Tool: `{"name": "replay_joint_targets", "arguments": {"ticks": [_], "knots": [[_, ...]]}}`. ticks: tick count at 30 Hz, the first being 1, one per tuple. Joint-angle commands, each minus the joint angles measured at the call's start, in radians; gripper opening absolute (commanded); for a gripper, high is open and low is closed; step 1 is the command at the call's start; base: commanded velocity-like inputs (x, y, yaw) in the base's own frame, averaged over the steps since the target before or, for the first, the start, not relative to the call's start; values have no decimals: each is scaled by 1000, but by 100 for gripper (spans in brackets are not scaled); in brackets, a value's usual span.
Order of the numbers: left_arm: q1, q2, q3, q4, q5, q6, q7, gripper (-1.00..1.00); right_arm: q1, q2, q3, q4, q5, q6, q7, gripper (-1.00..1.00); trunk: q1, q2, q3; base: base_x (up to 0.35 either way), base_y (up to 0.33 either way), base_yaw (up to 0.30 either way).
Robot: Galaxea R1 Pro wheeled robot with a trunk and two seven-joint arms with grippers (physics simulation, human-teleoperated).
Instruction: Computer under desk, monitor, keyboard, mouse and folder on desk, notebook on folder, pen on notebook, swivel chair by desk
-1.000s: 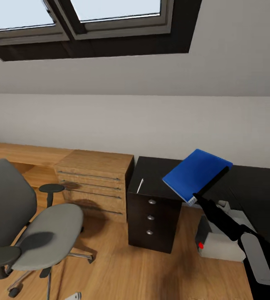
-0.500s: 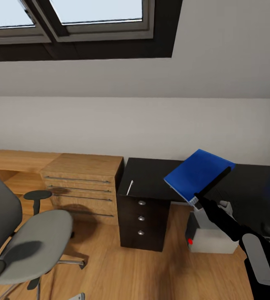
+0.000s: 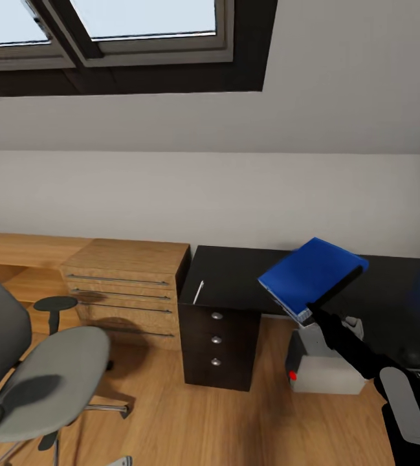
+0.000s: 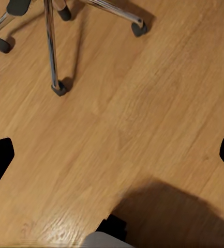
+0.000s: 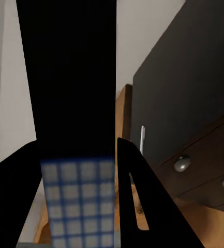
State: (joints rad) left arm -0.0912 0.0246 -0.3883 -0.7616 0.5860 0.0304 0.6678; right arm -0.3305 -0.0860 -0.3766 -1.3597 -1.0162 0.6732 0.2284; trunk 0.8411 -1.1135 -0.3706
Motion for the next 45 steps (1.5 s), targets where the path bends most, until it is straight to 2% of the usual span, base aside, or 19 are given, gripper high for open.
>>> {"name": "replay_joint_targets", "arguments": {"ticks": [1,5,11,19,30,32,33,34,35,36,37,38,39,42,45], "knots": [[-1,1,-6,-2,5,3,9,100,-1,0,-8,0,-2,6,3,-100,0,-1,-1,0,-298,0],[-1,1,-11,7,5,3,9,100,-1,0,-16,1,-5,7,3,-100,0,-1,-1,0,-313,0],[-1,1,-11,14,3,2,9,100,-1,-1,-18,-1,0,6,0,-100,0,-1,-1,0,-55,-23],[-1,2,-9,13,3,2,9,100,-1,-1,-18,-2,1,8,-1,-100,0,-1,-1,1,-5,-218],[-1,2,-9,15,3,2,9,100,-1,1,-18,25,0,-7,-8,-100,0,-1,-1,219,-82,-48],[-1,2,-9,15,3,2,9,100,-2,3,-18,49,-1,-32,-26,-100,0,-1,-1,88,-44,-3],[-1,1,-9,15,3,2,9,100,-5,8,-18,72,-2,-93,-62,-100,0,-1,-1,40,-20,-1],[-1,1,-9,15,3,2,9,100,-6,11,-18,79,-2,-122,-77,-100,0,-1,-1,32,-16,-1],[-1,1,-9,15,3,2,9,100,-8,14,-17,96,-3,-187,-111,-100,0,-1,-1,21,-10,-1],[-1,1,-9,15,3,2,9,100,-9,16,-16,104,-4,-222,-129,-100,0,-1,-1,16,-8,-1],[-1,1,-9,15,3,2,9,100,-19,19,-13,133,-6,-350,-194,-100,0,-1,-1,7,-3,0],[-1,1,-9,15,3,2,9,100,-37,21,-11,146,-6,-396,-223,-100,0,-1,-1,4,-2,0],[-1,1,-9,15,3,2,9,100,-50,21,-11,153,-7,-413,-236,-100,0,-1,-1,3,-2,0],[-1,1,-9,15,3,2,9,100,-138,22,-9,210,-8,-464,-295,-100,0,-1,-1,2,-1,0],[-1,0,-9,15,3,2,9,100,-229,22,-12,302,-9,-498,-337,-100,0,-1,-1,0,0,0]]}}
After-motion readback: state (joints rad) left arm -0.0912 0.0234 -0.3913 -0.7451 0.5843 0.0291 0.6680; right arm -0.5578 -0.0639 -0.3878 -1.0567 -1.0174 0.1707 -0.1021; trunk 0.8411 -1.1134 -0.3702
